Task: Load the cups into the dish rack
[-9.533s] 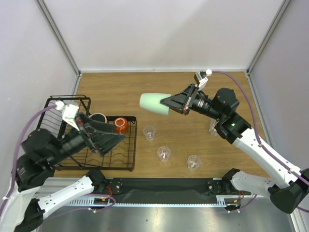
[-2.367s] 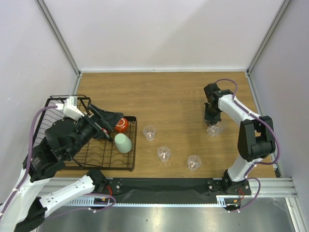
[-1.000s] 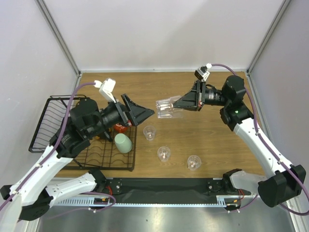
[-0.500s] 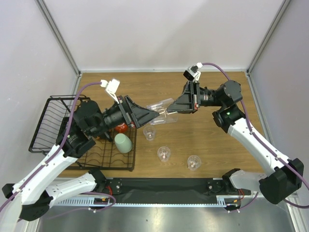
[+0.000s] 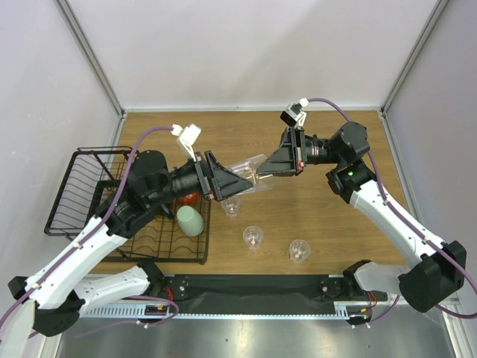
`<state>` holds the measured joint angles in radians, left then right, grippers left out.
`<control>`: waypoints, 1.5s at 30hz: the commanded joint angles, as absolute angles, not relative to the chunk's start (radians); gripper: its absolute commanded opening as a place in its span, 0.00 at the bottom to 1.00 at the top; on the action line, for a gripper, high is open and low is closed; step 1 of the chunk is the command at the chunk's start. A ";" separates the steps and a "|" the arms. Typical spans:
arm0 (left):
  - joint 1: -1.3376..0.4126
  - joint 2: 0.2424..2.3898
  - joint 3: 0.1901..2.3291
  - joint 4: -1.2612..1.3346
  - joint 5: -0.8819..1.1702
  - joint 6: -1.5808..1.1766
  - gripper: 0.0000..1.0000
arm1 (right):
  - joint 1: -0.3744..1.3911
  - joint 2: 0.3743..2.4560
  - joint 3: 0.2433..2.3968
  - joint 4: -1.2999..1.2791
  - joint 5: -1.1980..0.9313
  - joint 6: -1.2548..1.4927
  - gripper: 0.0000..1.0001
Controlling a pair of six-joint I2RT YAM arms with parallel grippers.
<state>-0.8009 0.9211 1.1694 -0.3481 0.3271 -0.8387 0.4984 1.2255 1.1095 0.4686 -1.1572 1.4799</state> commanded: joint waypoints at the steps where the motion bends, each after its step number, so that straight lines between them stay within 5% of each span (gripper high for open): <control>1: -0.785 0.910 1.223 -0.344 0.362 -0.856 0.93 | 0.502 1.224 1.146 0.482 -1.183 1.440 0.00; 12: -0.761 0.927 1.233 -0.341 0.416 -0.861 0.67 | 0.520 1.238 1.154 0.479 -1.200 1.425 0.00; 17: -0.742 0.926 1.233 -0.341 0.440 -0.862 0.27 | 0.532 1.243 1.161 0.450 -1.210 1.392 0.10; 19: -0.732 0.928 1.239 -0.357 0.449 -0.858 0.02 | 0.534 1.243 1.166 0.387 -1.206 1.359 0.21; 20: -0.729 0.928 1.242 -0.368 0.449 -0.853 0.00 | 0.534 1.243 1.173 0.365 -1.206 1.332 0.27; 24: -0.715 0.936 1.290 -0.465 0.439 -0.813 0.00 | 0.532 1.243 1.184 0.238 -1.197 1.257 0.78; 27: -0.706 0.943 1.350 -0.598 0.394 -0.758 0.00 | 0.509 1.247 1.239 -0.056 -1.160 1.067 1.00; 32: -0.704 0.991 1.485 -0.923 0.217 -0.669 0.00 | 0.414 1.285 1.305 -0.640 -1.007 0.734 1.00; 35: -0.704 0.999 1.532 -1.112 0.103 -0.666 0.00 | 0.388 1.293 1.292 -0.783 -0.918 0.623 1.00; 45: -0.701 1.014 1.513 -1.451 -0.224 -0.686 0.00 | 0.387 1.253 1.236 -0.842 -0.848 0.580 1.00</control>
<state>-0.7097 0.9989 1.5009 -1.3094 -0.0895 -0.7017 0.3866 1.2930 1.2476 -0.7963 -0.8700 0.6193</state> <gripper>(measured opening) 0.719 0.994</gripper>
